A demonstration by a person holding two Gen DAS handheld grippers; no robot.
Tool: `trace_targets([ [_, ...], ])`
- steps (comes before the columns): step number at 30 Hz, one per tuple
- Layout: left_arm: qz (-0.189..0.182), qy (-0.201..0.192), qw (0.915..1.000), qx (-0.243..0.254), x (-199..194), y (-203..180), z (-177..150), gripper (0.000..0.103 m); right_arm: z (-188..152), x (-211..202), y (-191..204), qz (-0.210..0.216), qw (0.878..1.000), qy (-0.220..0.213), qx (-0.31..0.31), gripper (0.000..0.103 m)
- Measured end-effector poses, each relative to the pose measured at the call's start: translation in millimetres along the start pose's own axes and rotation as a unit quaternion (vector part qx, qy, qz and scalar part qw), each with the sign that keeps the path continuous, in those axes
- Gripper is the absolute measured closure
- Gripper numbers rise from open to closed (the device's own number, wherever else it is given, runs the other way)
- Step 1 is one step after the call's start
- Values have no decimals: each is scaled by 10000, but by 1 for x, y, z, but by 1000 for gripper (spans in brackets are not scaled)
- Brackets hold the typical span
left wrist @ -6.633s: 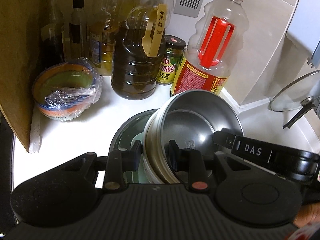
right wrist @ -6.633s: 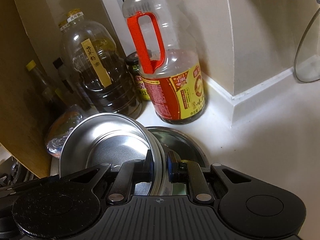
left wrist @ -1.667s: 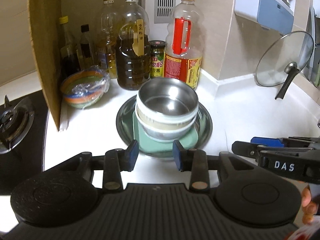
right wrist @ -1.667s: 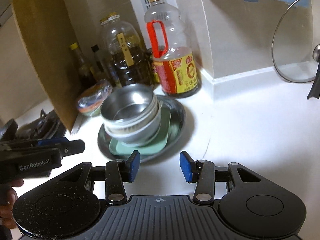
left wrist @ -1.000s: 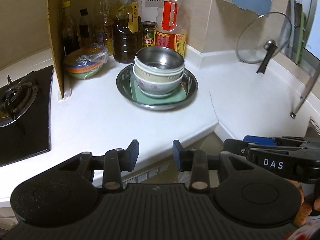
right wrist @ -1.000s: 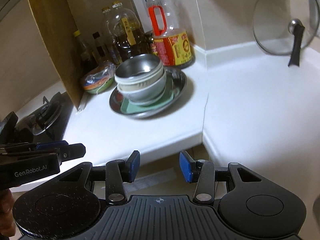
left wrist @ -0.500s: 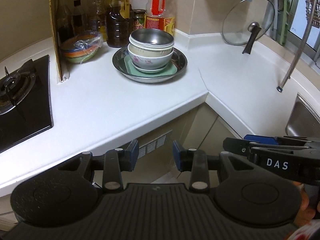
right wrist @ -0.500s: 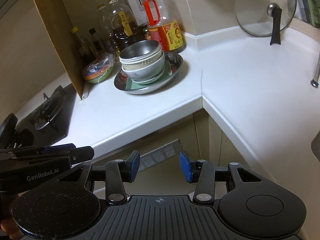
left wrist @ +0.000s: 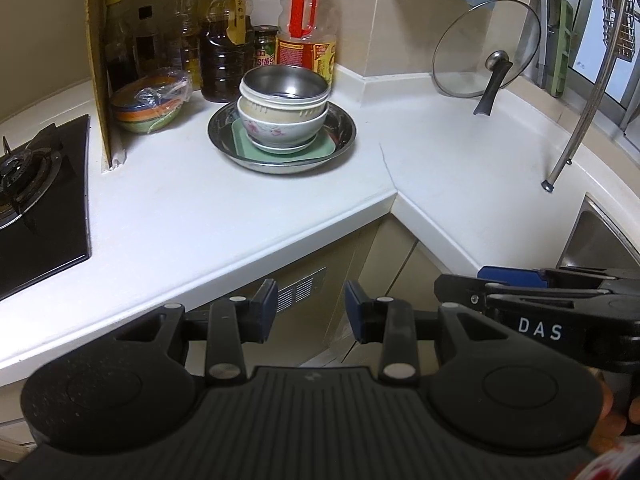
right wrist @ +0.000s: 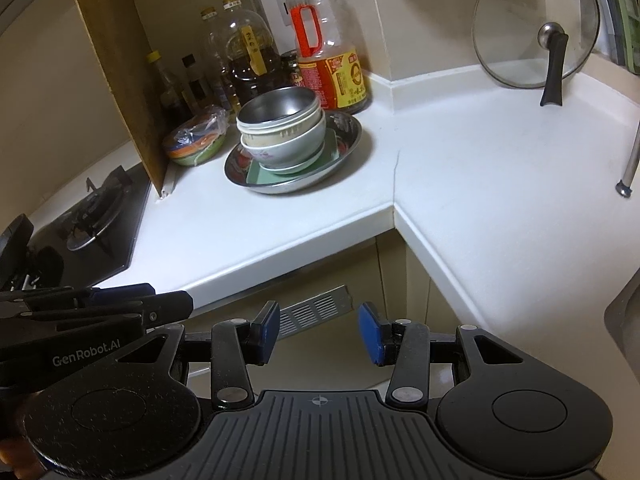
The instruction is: Organize plates and bowls
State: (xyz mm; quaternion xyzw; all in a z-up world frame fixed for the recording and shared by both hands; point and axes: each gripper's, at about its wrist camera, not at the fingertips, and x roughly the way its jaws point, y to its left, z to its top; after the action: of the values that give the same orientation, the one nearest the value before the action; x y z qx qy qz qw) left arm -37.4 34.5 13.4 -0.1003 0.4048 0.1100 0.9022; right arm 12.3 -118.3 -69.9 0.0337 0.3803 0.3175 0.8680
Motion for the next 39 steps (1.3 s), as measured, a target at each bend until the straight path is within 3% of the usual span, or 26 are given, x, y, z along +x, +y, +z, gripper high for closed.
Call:
trace_targets([
  [39,-8,-41,10000,56,4,-16,3,70,3,-7,-11,7,10000,-24,20,58],
])
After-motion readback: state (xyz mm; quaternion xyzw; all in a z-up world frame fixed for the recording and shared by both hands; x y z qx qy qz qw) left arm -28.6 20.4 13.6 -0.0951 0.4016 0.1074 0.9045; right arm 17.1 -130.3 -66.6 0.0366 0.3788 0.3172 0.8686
